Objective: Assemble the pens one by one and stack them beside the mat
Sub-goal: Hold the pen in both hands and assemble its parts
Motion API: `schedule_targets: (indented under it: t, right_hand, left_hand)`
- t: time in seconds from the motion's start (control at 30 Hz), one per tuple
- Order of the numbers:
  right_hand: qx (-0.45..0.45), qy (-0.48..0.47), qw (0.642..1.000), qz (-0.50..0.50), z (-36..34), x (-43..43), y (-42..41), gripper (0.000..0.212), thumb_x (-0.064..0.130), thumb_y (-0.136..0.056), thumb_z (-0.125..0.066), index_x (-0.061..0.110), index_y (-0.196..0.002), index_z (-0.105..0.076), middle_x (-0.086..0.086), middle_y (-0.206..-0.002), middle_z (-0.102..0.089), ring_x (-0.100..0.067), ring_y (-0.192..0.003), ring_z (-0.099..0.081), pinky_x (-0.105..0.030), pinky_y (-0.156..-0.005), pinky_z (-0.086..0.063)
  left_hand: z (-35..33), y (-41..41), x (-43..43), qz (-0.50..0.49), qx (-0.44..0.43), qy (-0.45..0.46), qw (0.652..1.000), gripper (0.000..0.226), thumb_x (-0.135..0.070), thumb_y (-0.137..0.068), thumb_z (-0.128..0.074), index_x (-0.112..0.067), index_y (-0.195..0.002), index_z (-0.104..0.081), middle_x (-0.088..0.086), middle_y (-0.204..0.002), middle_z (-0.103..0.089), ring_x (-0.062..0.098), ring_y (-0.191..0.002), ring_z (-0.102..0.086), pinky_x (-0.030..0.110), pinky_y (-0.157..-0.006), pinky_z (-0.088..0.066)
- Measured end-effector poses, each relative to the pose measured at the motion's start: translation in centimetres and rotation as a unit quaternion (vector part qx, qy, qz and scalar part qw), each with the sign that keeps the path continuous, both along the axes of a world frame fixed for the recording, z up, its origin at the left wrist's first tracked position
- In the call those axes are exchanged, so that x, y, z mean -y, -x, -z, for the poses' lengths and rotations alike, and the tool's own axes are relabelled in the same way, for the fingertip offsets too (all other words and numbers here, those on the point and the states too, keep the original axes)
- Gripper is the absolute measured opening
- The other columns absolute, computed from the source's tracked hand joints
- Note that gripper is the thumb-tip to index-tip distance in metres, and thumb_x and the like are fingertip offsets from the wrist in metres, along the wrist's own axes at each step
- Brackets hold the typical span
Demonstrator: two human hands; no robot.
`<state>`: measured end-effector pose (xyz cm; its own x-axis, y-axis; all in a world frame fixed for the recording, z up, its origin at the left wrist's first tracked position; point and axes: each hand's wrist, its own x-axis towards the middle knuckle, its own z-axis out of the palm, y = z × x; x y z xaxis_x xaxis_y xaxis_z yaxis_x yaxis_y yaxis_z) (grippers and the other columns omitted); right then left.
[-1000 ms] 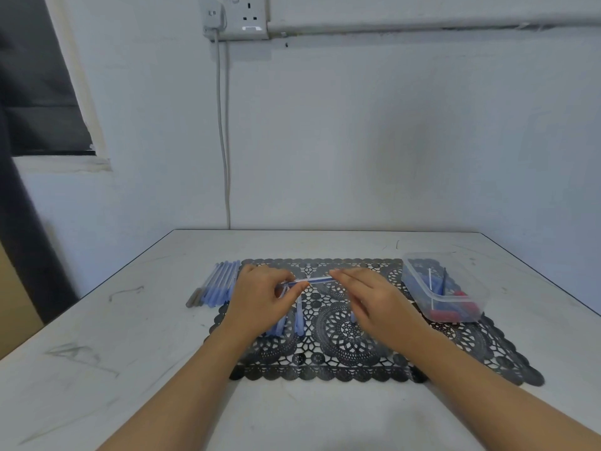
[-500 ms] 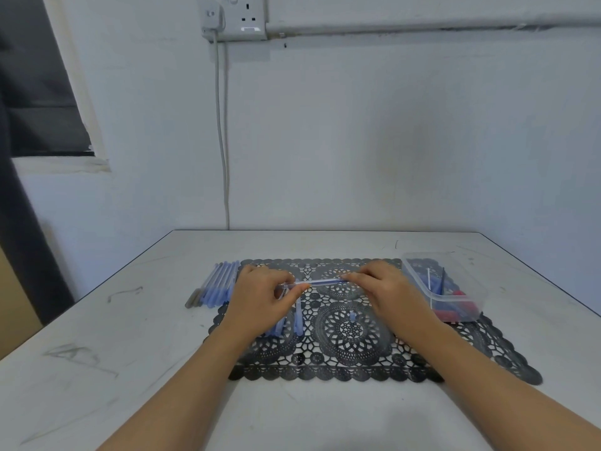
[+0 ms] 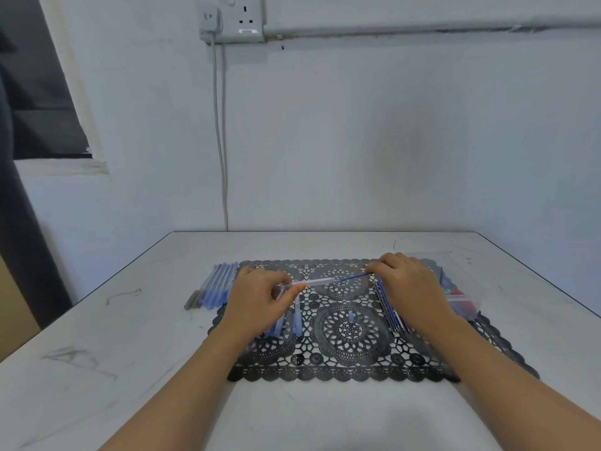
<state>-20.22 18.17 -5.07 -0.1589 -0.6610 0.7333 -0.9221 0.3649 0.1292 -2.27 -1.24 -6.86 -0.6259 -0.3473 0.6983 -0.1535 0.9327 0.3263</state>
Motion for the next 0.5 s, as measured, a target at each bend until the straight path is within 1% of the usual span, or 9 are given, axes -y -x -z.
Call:
schedule_targets:
  t: [0.1,0.13,0.17,0.2,0.23,0.27,0.3,0.37,0.5]
  right_hand:
    - [0.034,-0.004,0.999,0.011,0.18,-0.12,0.31,0.037,-0.010,-0.049,-0.081,0.016,-0.071,-0.066,0.002,-0.063,-0.066,-0.018,-0.051,-0.059,-0.025,-0.046,-0.047]
    - [0.038,-0.009,0.999,0.008,0.29,-0.10,0.44,0.035,-0.010,-0.051,-0.080,0.016,-0.069,-0.065,0.003,-0.061,-0.066,-0.018,-0.051,-0.059,-0.026,-0.047,-0.048]
    - [0.041,-0.023,0.999,0.003,0.32,-0.07,0.50,0.033,-0.008,-0.053,-0.079,0.017,-0.068,-0.063,0.004,-0.061,-0.066,-0.018,-0.053,-0.059,-0.028,-0.053,-0.052]
    - [0.043,-0.051,0.998,0.002,0.34,-0.04,0.62,0.029,-0.006,-0.059,-0.077,0.017,-0.070,-0.063,0.004,-0.065,-0.067,-0.018,-0.059,-0.060,-0.033,-0.065,-0.055]
    - [0.048,-0.096,0.994,0.011,0.28,-0.05,0.66,0.023,-0.002,-0.067,-0.072,0.018,-0.075,-0.063,0.004,-0.075,-0.068,-0.018,-0.070,-0.063,-0.037,-0.083,-0.051]
    - [0.054,-0.147,0.987,0.032,0.22,-0.03,0.67,0.018,0.004,-0.077,-0.066,0.020,-0.082,-0.064,0.003,-0.089,-0.069,-0.017,-0.087,-0.063,-0.037,-0.099,-0.041]
    - [0.053,-0.181,0.981,0.049,0.26,-0.04,0.75,0.016,0.009,-0.084,-0.059,0.023,-0.089,-0.064,0.003,-0.103,-0.068,-0.015,-0.103,-0.059,-0.035,-0.108,-0.029]
    - [0.059,-0.208,0.974,0.065,0.35,-0.06,0.85,0.016,0.015,-0.089,-0.054,0.026,-0.097,-0.064,0.001,-0.121,-0.061,-0.013,-0.123,-0.048,-0.033,-0.112,-0.017]
    - [0.060,-0.231,0.967,0.085,0.23,0.04,0.54,0.019,0.016,-0.090,-0.052,0.028,-0.100,-0.064,-0.002,-0.133,-0.054,-0.011,-0.131,-0.038,-0.034,-0.113,-0.011]
  left_hand:
    - [-0.05,-0.07,0.05,0.000,0.002,-0.001,1.000,0.049,-0.068,-0.081,-0.041,-0.028,-0.076,-0.070,-0.009,-0.057,-0.062,0.002,-0.060,-0.056,0.032,-0.081,-0.042]
    - [-0.08,-0.06,0.07,0.000,0.002,-0.003,1.000,0.050,-0.068,-0.081,-0.041,-0.027,-0.076,-0.070,-0.009,-0.057,-0.062,0.003,-0.060,-0.056,0.033,-0.081,-0.043]
    - [-0.10,-0.05,0.07,0.001,0.002,-0.004,1.000,0.050,-0.067,-0.081,-0.042,-0.027,-0.076,-0.071,-0.009,-0.057,-0.062,0.003,-0.060,-0.056,0.034,-0.081,-0.043]
    - [-0.12,-0.04,0.10,0.001,0.003,-0.004,1.000,0.050,-0.067,-0.081,-0.042,-0.027,-0.076,-0.071,-0.009,-0.057,-0.062,0.002,-0.060,-0.056,0.034,-0.081,-0.044]
    - [-0.12,-0.02,0.12,0.002,0.003,-0.005,1.000,0.050,-0.067,-0.081,-0.042,-0.027,-0.076,-0.071,-0.009,-0.057,-0.062,0.002,-0.059,-0.056,0.035,-0.081,-0.045]
    - [-0.11,0.00,0.15,0.002,0.003,-0.005,1.000,0.050,-0.067,-0.081,-0.043,-0.027,-0.076,-0.071,-0.009,-0.057,-0.063,0.002,-0.059,-0.056,0.035,-0.081,-0.045]
    - [-0.09,0.01,0.18,0.003,0.002,-0.006,1.000,0.050,-0.068,-0.081,-0.043,-0.027,-0.076,-0.071,-0.009,-0.057,-0.062,0.002,-0.059,-0.056,0.035,-0.080,-0.045]
    - [-0.07,0.01,0.21,0.006,0.000,-0.008,1.000,0.050,-0.068,-0.081,-0.043,-0.027,-0.075,-0.071,-0.009,-0.056,-0.062,0.002,-0.058,-0.056,0.035,-0.079,-0.046]
    - [-0.08,-0.04,0.06,0.002,0.000,-0.004,1.000,0.050,-0.067,-0.081,-0.043,-0.027,-0.075,-0.071,-0.009,-0.057,-0.062,0.001,-0.059,-0.056,0.032,-0.081,-0.042]
